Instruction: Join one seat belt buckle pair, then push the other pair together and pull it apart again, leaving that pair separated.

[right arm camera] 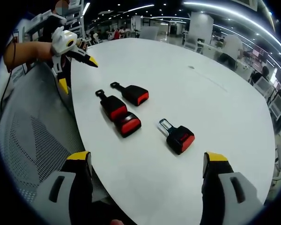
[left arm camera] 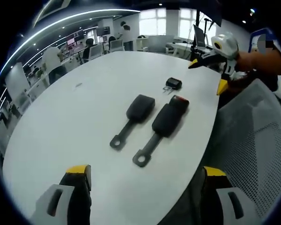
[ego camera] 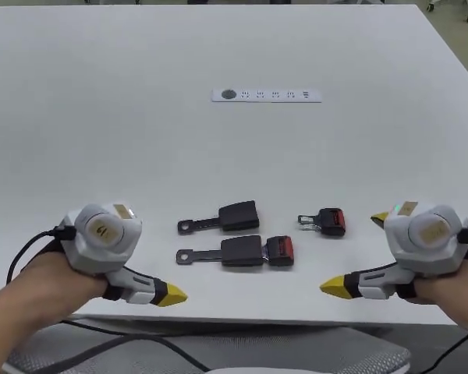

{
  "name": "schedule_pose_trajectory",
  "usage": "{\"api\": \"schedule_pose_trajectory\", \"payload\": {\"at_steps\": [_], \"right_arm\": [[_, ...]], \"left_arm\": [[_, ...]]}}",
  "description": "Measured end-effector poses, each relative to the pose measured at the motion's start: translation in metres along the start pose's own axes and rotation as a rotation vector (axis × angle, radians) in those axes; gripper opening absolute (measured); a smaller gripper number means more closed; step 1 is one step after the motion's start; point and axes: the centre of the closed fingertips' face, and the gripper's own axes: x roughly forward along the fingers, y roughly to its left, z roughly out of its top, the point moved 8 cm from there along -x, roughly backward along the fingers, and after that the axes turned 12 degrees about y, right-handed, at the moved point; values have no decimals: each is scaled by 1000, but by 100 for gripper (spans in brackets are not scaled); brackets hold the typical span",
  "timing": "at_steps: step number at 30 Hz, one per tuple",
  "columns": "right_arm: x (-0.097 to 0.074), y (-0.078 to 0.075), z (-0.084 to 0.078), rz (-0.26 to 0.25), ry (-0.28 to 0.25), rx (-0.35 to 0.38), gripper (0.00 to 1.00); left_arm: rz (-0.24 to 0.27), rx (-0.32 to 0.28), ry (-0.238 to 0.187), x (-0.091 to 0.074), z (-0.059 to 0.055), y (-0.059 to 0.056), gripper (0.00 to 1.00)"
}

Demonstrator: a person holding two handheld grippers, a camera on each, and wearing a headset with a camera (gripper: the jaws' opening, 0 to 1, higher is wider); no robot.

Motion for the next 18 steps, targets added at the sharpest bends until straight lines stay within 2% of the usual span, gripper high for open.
{"api": "schedule_pose_trajectory", "payload": {"at_steps": [6, 13, 18], "right_arm": [[2, -1, 9, -2, -5, 2, 100], [5, -3, 15, 10, -8, 1, 100], [7, -11, 16, 3, -7, 0, 100]], "left_arm": [[14, -21, -8, 1, 2, 5, 99], [14, -13, -3, 4, 2, 1, 99], [12, -25, 0, 5, 3, 3, 99]]}}
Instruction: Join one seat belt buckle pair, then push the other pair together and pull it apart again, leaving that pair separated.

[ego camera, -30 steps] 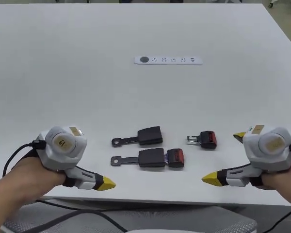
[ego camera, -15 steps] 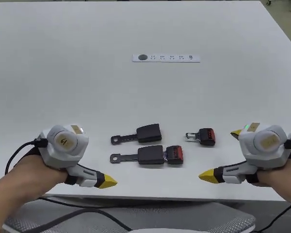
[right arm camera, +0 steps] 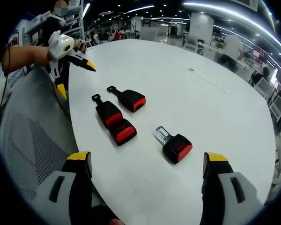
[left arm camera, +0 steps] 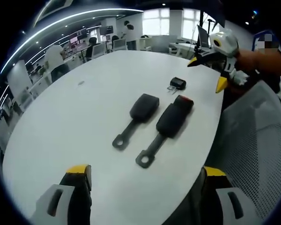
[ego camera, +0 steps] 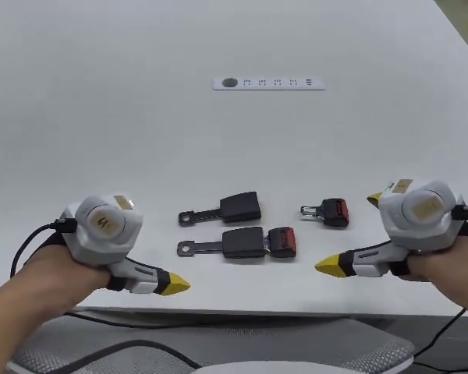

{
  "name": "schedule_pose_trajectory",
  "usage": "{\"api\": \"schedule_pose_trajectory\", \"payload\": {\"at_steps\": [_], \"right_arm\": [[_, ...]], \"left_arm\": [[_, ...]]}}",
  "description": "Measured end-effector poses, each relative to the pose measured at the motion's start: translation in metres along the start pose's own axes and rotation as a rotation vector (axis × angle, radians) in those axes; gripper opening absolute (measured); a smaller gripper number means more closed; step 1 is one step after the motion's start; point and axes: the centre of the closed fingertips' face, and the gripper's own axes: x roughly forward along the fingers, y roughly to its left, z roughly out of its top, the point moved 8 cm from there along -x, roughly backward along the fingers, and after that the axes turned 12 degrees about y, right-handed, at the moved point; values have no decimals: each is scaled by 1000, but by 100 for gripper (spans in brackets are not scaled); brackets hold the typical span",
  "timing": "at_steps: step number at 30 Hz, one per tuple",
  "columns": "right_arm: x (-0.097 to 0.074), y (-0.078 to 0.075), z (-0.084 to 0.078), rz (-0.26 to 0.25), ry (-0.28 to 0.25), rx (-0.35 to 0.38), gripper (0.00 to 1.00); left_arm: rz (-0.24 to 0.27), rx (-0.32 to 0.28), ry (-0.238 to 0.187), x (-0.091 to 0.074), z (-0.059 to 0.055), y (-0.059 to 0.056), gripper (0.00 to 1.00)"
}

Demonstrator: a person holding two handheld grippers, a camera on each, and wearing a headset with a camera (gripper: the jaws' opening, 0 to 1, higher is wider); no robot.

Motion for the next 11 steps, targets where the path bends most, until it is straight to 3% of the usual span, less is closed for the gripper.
{"api": "schedule_pose_trajectory", "payload": {"at_steps": [11], "right_arm": [[-2, 0, 5, 3, 16, -33, 100]], "left_arm": [[-4, 3, 2, 3, 3, 3, 98]]}}
